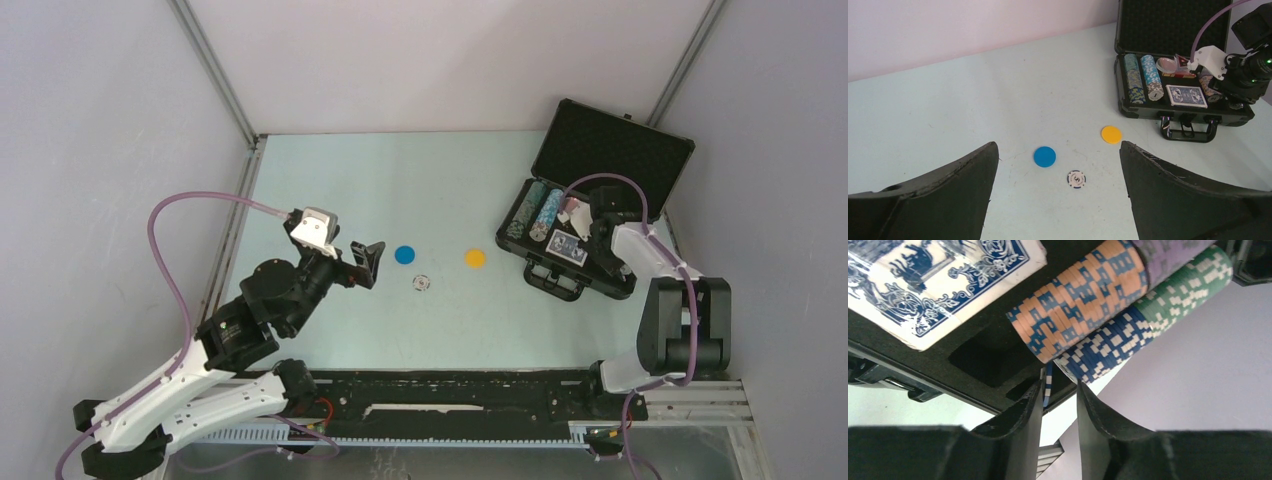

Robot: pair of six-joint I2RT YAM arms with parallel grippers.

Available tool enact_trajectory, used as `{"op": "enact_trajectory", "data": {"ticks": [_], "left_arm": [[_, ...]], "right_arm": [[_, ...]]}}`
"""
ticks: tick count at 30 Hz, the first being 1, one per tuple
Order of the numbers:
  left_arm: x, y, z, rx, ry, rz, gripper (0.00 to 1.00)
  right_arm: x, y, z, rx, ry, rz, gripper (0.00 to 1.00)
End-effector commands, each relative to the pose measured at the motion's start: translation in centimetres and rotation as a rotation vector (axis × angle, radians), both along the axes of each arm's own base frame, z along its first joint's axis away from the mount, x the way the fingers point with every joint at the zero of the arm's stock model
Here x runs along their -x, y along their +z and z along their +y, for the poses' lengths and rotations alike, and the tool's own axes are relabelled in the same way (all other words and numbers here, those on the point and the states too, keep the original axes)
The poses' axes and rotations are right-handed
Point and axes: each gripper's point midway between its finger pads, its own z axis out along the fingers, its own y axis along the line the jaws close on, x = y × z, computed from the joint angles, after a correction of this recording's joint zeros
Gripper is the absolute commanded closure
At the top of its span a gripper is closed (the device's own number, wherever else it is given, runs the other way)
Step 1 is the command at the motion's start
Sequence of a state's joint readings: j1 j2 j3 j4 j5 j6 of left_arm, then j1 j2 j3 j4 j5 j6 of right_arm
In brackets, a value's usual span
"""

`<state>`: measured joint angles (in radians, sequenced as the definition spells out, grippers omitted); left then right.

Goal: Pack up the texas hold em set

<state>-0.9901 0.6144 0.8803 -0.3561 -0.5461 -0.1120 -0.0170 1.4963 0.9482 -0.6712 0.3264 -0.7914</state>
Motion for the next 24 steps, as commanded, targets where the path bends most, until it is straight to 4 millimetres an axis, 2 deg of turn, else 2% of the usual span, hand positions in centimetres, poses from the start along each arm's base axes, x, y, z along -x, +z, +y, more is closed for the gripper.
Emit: {"op": "enact_trajectory", "data": {"ticks": [1, 5, 10, 11, 15, 18, 21, 24], "left_arm": [[-0.3, -0.2, -0.1, -0.009, 0.005, -0.015, 0.04], [-0.5, -0.5, -0.1, -0.011, 0.01, -0.008, 0.04], [-1.0, -0.8, 0.2, -0.014, 0.033, 0.001, 0.04], [-1.1, -0.9, 0.3, -0.016, 0.04, 0.004, 0.04], [-1.4, -1.1, 0.4, -0.018, 0.052, 0.011, 0.04], [-1.5, -1.2, 0.3, -0.02, 0.048, 0.017, 0.04], [-1.5, -1.2, 0.0, -0.017, 0.037, 0.02, 0.04], [-1.5, -1.1, 0.0, -0.011, 0.034, 0.022, 0.04]], "right_arm": [[-1.0, 2.6, -0.4, 0.036, -0.048, -0.125, 0.59], [-0.9, 3.3, -0.8, 0.066, -0.061, -0.142, 0.54], [-1.6, 3.1, -1.3, 0.092, -0.08, -0.159, 0.48], [-2.0, 3.0, -0.7, 0.099, -0.061, -0.156, 0.47], [-2.3, 3.7, -0.2, 0.078, -0.077, -0.169, 0.46], [-1.6, 4.0, 1.1, 0.017, -0.059, -0.166, 0.47], [-0.7, 2.9, 2.8, -0.057, -0.031, -0.158, 0.47], [0.1, 1.9, 3.1, -0.07, -0.031, -0.15, 0.46]]}}
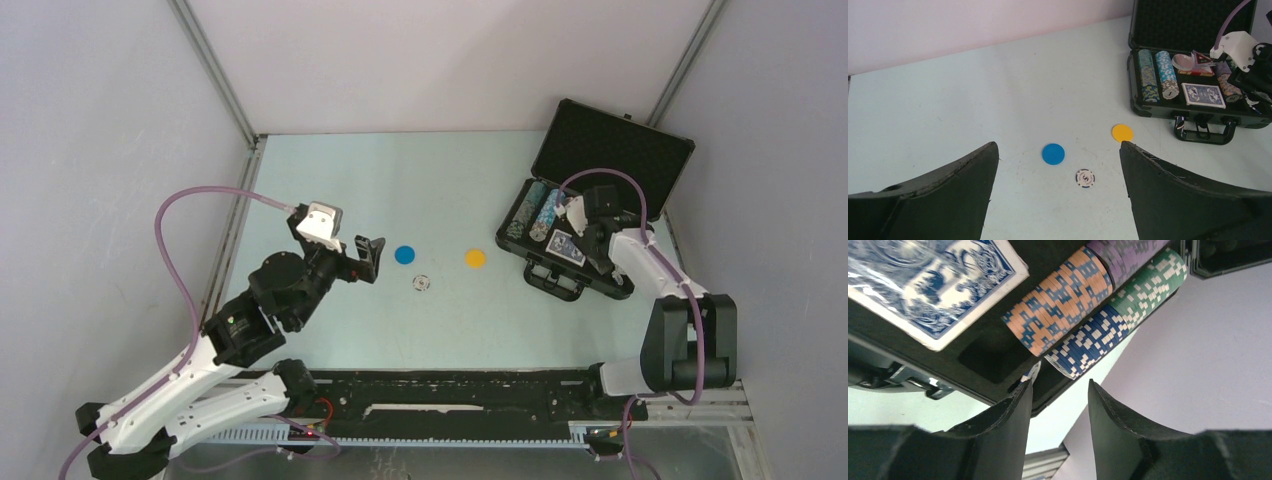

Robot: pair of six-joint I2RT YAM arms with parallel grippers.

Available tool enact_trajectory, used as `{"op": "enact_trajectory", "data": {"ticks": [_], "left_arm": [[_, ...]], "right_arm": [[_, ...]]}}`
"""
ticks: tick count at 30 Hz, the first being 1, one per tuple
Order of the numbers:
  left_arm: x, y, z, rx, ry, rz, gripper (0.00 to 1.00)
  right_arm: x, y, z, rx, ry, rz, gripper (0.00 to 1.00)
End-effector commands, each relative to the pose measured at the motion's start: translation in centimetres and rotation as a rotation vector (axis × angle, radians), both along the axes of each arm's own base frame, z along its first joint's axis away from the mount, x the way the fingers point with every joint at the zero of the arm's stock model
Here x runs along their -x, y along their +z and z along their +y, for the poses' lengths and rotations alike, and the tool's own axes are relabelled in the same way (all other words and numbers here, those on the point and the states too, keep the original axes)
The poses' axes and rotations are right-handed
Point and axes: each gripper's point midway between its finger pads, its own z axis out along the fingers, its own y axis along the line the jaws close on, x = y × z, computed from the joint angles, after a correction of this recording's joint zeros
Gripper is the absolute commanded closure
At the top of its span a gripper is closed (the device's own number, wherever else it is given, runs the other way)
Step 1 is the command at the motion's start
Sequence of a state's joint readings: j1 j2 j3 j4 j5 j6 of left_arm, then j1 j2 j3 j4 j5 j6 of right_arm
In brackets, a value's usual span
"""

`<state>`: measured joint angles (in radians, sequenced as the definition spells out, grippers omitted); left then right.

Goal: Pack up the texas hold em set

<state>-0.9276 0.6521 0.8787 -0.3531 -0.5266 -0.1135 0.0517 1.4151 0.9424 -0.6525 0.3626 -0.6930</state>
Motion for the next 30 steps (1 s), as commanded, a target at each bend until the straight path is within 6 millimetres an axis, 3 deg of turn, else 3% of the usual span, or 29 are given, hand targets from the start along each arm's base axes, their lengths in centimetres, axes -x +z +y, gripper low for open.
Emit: {"op": "enact_trajectory", "data": {"ticks": [1, 17, 23, 30], "left_arm": [[-0.2, -0.2, -0.4, 0.016, -0.01, -0.002, 0.04], [0.2, 0.1, -0.2, 0.032, -0.02, -0.01, 0.04], [0.3, 0.2, -0.3, 0.04, -0.032, -0.011, 0.04], [0.7, 0.3, -0.7, 0.047, -0.06, -0.01, 0.04]], "right_arm": [[0.9, -0.5, 1.4, -0.064, 0.0, -0.023, 0.46], [0.9, -2.1, -1.4, 0.092, -0.038, 0.04, 0.53], [1.0, -1.1, -2.7, 0.153, -0.07, 0.022, 0.57], [1.0, -1.0, -3.4, 0.161, -0.079, 0.0, 0.49]]}}
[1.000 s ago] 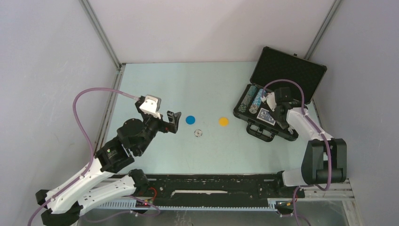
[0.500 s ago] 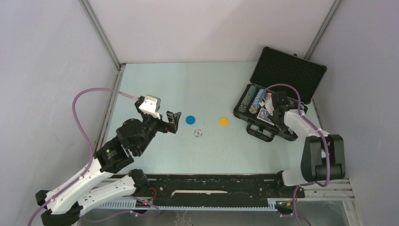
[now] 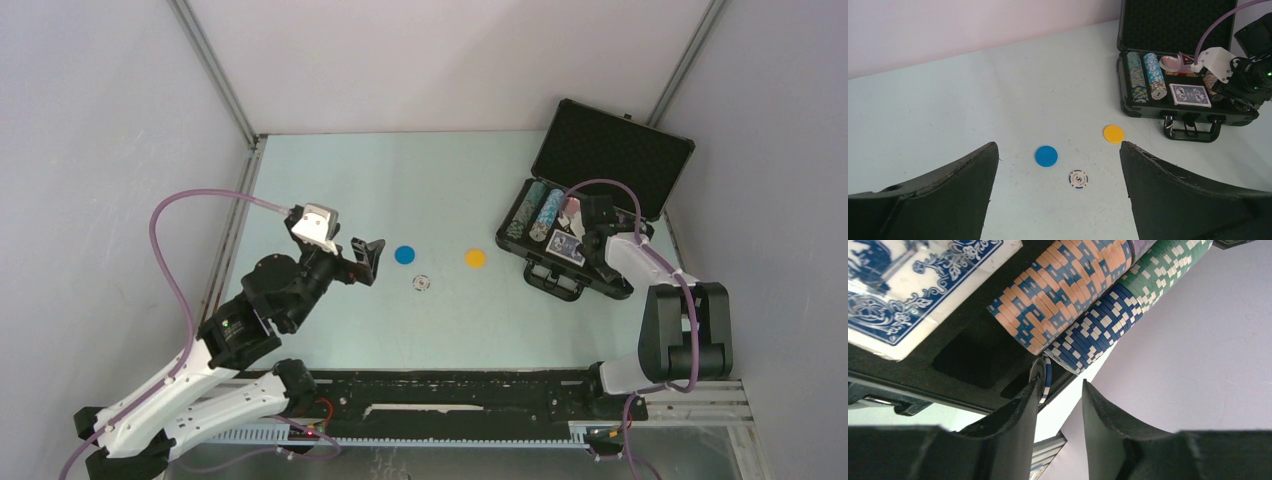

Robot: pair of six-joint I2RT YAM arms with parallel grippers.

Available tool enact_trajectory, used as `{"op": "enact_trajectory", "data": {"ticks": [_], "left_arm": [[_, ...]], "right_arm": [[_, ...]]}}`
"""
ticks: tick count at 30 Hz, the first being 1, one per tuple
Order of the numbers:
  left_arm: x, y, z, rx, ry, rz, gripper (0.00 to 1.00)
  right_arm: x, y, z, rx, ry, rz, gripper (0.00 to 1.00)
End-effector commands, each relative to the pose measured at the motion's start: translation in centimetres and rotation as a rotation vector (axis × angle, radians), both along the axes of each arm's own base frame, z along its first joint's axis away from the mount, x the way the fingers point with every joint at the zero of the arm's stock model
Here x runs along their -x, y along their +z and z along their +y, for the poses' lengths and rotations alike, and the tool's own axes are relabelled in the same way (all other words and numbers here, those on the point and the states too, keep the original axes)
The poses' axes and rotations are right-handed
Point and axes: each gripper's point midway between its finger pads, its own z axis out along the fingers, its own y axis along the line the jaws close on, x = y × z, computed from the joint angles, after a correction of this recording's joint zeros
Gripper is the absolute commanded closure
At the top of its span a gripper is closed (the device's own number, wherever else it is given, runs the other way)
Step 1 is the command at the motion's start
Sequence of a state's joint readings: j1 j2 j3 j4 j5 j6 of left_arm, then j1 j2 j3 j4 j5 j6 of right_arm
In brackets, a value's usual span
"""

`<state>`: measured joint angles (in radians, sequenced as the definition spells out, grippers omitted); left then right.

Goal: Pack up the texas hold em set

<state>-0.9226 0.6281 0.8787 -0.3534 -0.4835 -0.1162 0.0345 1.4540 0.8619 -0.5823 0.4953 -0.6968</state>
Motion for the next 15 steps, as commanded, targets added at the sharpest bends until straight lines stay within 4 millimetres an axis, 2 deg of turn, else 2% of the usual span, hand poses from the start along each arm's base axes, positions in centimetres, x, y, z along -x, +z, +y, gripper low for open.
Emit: {"op": "enact_trajectory", "data": {"ticks": [1, 8, 12, 15], "left_arm": [[0.2, -0.2, -0.5, 0.022, -0.023, 0.0, 0.04], [0.2, -0.2, -0.5, 0.022, -0.023, 0.0, 0.04], [0.2, -0.3, -0.7, 0.019, -0.027, 0.003, 0.04], [0.2, -0.3, -0.7, 0.019, -0.031, 0.003, 0.04]], "right_arm": [[-0.5, 0.8, -0.9, 0.04, -0.008, -0.044, 0.47], [-0.3, 0.5, -0.9, 0.023, -0.003, -0.028, 0.46], [0.6, 0.4, 0.4, -0.052, -0.012, -0.02, 0.47], [1.1, 0.3, 0.8, -0.087, -0.007, -0.042, 0.53]]}}
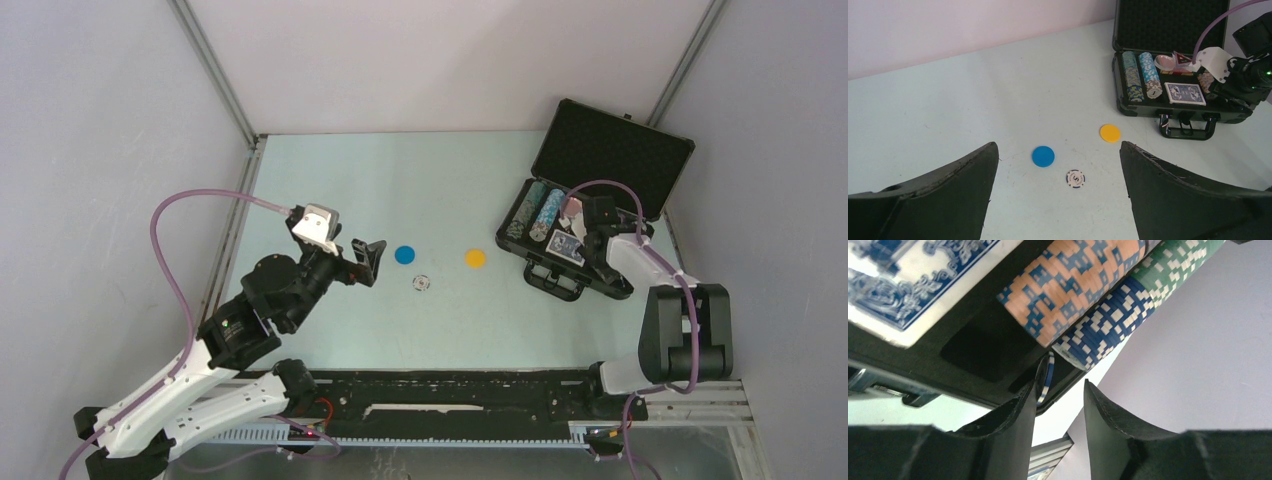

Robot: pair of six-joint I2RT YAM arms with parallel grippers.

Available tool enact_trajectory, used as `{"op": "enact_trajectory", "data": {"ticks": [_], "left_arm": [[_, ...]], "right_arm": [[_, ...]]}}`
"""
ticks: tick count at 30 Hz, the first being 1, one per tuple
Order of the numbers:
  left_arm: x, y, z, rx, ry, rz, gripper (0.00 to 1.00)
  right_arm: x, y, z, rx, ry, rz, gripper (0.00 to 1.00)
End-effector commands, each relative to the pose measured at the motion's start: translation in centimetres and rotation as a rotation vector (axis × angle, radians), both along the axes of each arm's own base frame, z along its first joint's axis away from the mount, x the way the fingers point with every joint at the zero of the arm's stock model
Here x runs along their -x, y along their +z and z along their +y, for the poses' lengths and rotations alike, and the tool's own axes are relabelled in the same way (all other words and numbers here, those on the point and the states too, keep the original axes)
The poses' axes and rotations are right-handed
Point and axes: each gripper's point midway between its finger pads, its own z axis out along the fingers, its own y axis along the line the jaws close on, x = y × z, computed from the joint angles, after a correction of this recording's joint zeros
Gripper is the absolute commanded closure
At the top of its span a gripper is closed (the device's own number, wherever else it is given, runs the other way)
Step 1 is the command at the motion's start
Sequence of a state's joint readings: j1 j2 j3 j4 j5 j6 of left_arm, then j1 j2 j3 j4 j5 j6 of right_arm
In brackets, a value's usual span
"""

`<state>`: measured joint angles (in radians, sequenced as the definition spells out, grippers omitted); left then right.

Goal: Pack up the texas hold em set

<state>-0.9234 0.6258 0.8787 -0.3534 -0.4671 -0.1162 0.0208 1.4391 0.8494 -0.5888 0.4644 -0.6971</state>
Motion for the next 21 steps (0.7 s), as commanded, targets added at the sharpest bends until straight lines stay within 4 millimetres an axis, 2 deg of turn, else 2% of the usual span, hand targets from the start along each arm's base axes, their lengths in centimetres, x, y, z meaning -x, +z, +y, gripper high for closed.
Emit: {"op": "enact_trajectory", "data": {"ticks": [1, 5, 11, 17, 19, 21], "left_arm": [[0.0, -0.4, -0.5, 0.016, -0.016, 0.004, 0.04], [0.1, -0.4, -0.6, 0.014, -0.02, 0.006, 0.04], [0.1, -0.1, -0.3, 0.023, -0.012, -0.002, 0.04], [0.2, 0.0, -0.3, 0.024, -0.012, -0.003, 0.05], [0.2, 0.0, -0.2, 0.026, -0.009, -0.004, 0.05], [0.2, -0.1, -0.3, 0.022, -0.007, -0.002, 0.05]], "right_arm": [[0.8, 0.5, 0.7, -0.062, -0.002, -0.048, 0.56], [1.1, -0.1, 0.9, -0.078, 0.002, -0.033, 0.67], [1.1, -0.9, 0.9, -0.081, -0.003, 0.006, 0.73], [1.0, -1.2, 0.8, -0.07, 0.013, 0.041, 0.89], [1.0, -1.1, 0.5, -0.055, 0.02, 0.065, 1.0], [0.8, -0.1, -0.5, -0.051, -0.013, 0.069, 1.0]]}}
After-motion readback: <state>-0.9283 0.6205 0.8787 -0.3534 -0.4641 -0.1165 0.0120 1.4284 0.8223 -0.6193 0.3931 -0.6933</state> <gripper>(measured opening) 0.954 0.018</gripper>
